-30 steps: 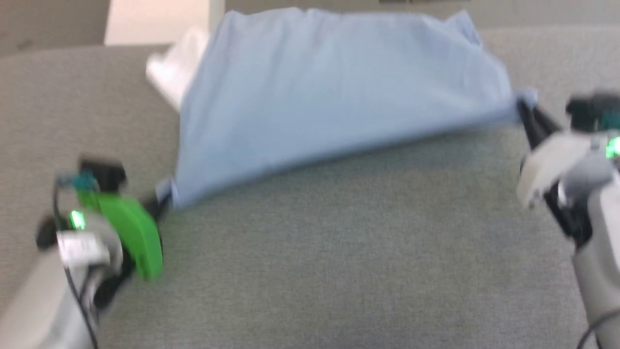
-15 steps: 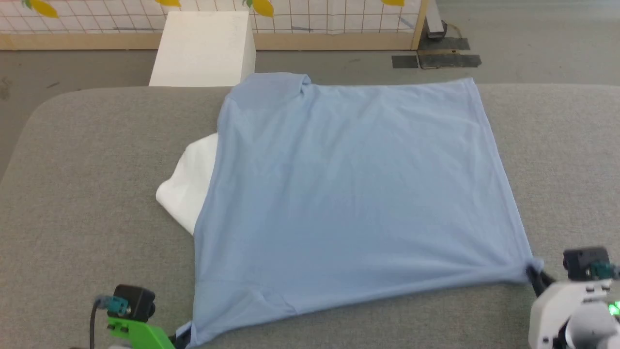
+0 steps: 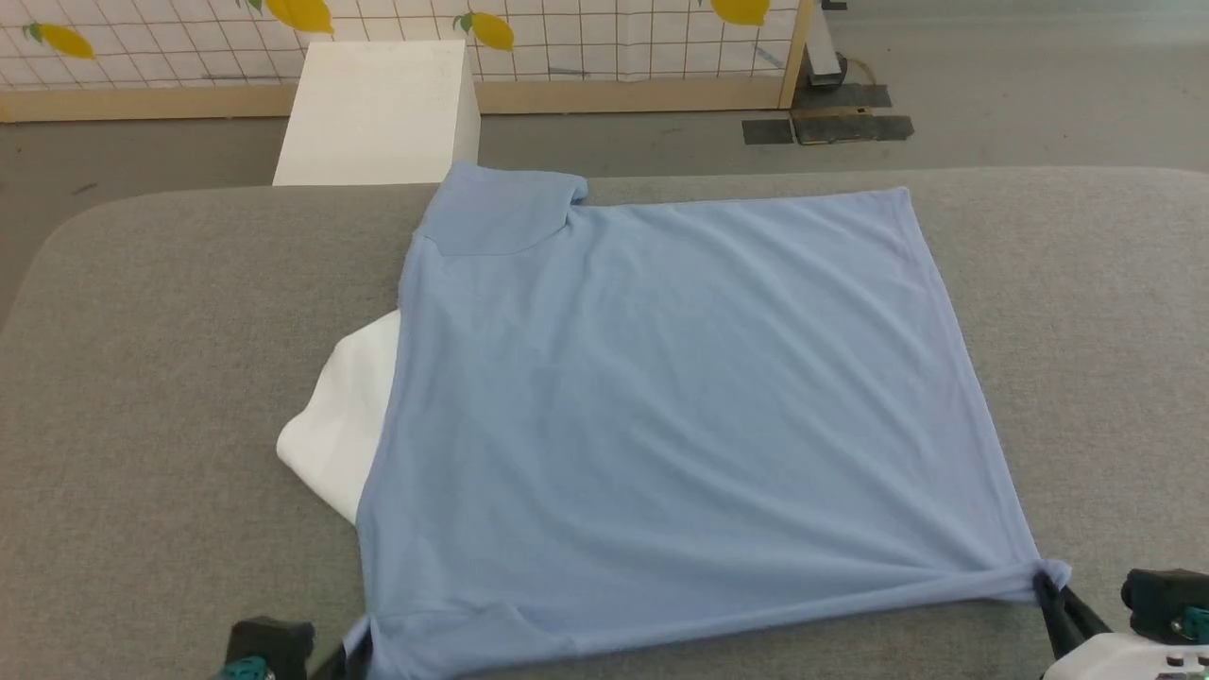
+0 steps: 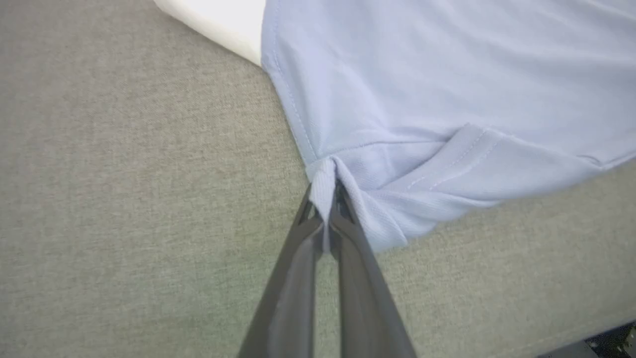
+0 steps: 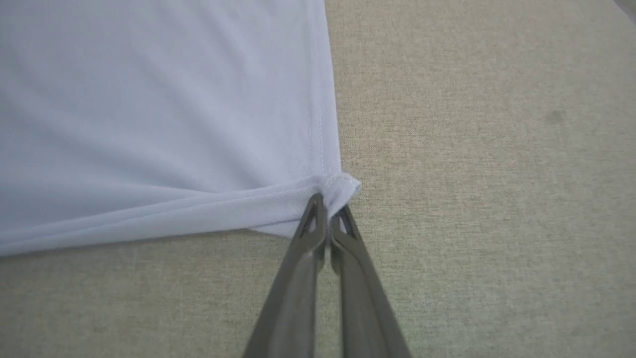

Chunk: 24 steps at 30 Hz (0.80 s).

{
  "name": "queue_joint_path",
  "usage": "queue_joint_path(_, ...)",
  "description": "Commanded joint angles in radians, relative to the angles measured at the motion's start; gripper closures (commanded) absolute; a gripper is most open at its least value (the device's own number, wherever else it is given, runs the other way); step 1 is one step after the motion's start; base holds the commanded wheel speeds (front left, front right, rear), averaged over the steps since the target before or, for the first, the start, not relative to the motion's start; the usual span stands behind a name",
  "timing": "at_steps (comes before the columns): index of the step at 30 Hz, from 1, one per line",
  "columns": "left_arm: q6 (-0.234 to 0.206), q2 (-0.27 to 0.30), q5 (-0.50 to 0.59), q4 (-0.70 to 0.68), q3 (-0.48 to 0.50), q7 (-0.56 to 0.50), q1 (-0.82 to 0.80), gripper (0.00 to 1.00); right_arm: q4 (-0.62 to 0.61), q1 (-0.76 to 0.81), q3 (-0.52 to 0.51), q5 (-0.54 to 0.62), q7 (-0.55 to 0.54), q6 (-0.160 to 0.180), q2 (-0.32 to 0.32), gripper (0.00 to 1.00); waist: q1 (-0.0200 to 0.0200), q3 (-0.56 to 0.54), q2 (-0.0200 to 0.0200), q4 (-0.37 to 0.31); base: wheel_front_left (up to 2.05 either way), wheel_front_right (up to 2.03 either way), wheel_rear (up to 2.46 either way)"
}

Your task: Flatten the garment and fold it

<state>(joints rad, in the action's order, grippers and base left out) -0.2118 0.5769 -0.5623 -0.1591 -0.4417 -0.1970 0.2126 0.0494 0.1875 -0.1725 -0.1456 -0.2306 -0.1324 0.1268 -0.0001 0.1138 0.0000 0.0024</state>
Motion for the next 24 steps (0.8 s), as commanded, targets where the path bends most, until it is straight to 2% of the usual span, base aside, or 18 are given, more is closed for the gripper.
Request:
queue_joint_path(1,-0.010,-0.027,0.019,0.013,0.012,0.056,-0.022,1.00,-0.005,0.003,-0.007,0.006,0.042,0.002,-0.008,1.00,0.0001,0.002,0.0000,-0.002,0.00,0.00,0.00)
queue_joint_path(6,0.002,-0.091,0.088,0.090,0.017,0.251,-0.124,1.00,0.004,-0.028,0.007,0.019,0.169,0.002,-0.021,1.00,0.0001,0.017,0.0000,-0.005,0.00,0.00,0.00)
queue_joint_path(11,0.013,-0.116,0.142,0.162,0.020,0.345,-0.255,1.00,0.004,-0.091,0.031,0.034,0.204,0.002,0.002,1.00,0.0001,0.038,0.0000,-0.010,0.00,0.00,0.00)
queue_joint_path(19,0.053,-0.117,0.150,0.249,0.041,0.342,-0.470,1.00,0.026,-0.250,0.075,0.034,0.126,0.002,0.043,1.00,0.0001,0.097,0.0000,-0.022,0.00,0.00,0.00)
queue_joint_path(24,0.109,-0.112,0.117,0.331,0.039,0.280,-0.579,1.00,0.081,-0.351,0.097,0.017,0.039,0.002,0.063,1.00,0.0001,0.150,0.0000,-0.025,0.00,0.00,0.00)
